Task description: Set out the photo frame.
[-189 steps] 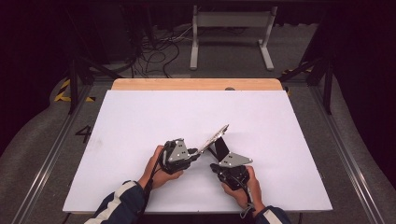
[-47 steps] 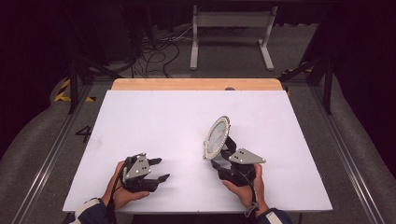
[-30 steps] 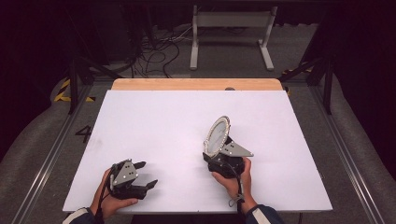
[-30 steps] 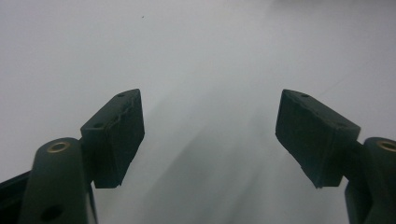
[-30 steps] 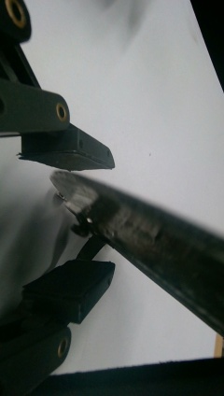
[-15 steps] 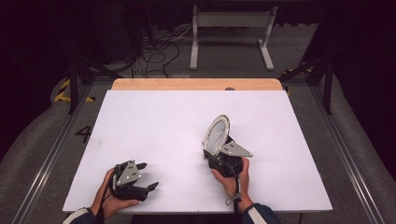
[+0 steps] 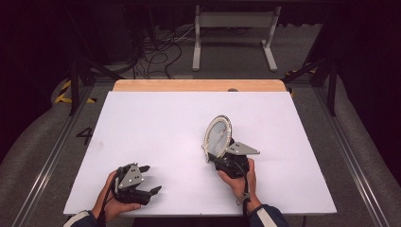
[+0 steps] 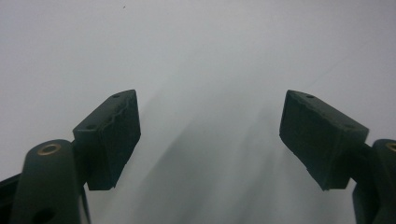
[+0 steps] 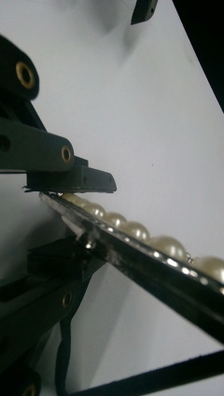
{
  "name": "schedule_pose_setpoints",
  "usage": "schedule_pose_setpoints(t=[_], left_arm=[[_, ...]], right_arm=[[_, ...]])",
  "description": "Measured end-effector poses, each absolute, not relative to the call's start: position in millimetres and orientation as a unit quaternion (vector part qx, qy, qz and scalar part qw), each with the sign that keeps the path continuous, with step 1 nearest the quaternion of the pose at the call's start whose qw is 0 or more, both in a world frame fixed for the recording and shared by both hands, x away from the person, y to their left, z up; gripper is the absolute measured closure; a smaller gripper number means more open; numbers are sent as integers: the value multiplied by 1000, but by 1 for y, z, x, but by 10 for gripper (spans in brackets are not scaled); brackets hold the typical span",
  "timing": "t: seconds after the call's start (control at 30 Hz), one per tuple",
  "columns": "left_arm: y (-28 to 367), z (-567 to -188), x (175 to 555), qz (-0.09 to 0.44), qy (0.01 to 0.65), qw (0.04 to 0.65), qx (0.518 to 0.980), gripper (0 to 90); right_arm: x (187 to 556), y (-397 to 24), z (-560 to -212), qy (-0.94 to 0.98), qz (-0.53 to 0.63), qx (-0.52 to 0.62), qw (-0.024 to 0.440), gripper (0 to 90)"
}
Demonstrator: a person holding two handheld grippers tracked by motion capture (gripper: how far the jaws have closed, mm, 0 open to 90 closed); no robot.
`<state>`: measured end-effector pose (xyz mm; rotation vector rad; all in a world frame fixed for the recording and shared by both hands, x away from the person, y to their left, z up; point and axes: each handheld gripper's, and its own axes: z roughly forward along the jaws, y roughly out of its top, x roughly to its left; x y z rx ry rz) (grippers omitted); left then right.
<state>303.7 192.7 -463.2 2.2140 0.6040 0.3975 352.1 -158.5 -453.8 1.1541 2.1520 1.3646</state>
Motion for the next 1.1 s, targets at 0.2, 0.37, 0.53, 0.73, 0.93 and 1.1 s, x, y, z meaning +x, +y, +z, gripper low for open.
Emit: schedule_pose_setpoints(t=[0.2, 0.37, 0.53, 0.73, 0.93, 1.1], left_arm=[[189, -463, 304, 158, 244, 394, 872, 212], [181, -461, 307, 156, 241, 396, 872, 213], [177, -462, 309, 157, 233, 390, 877, 186], [177, -462, 312, 157, 242, 395, 872, 186], [176, -460, 315, 150, 244, 411, 866, 205], [173, -459, 318, 145, 244, 415, 865, 213]], right_arm=[[355, -165, -451, 772, 479, 392, 147, 714], [359, -169, -451, 780, 479, 382, 127, 720], [360, -169, -450, 784, 476, 377, 129, 721], [361, -162, -448, 776, 476, 389, 138, 643], [364, -155, -455, 765, 476, 413, 134, 702], [364, -157, -456, 760, 479, 419, 130, 721]])
